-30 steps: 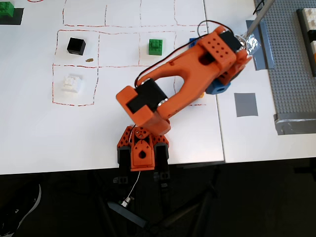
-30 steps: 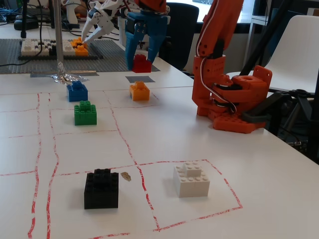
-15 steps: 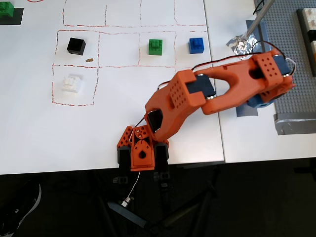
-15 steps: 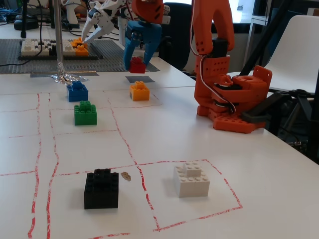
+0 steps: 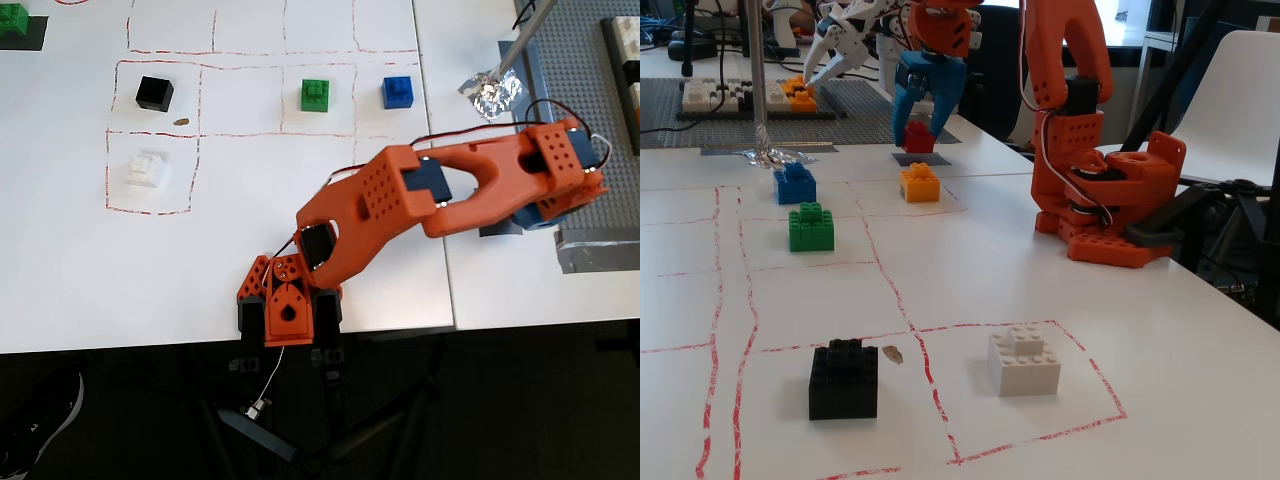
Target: Grab the block and put it in the grey marker
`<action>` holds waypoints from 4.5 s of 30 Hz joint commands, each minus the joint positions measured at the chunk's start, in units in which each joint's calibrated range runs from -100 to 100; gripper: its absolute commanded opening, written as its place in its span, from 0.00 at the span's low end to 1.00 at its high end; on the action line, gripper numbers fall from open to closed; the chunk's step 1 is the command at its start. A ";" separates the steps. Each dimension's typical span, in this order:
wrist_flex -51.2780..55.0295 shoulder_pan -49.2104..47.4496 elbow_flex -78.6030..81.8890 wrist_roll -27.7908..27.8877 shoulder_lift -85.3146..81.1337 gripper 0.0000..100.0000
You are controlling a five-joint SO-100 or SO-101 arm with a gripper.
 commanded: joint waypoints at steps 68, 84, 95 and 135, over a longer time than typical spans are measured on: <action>-20.42 -89.41 97.88 -50.11 -114.20 0.00; -16.01 -88.09 106.58 -47.96 -122.56 0.00; -16.01 -89.68 107.03 -47.33 -122.56 0.00; -16.09 -88.80 107.03 -47.47 -122.65 0.00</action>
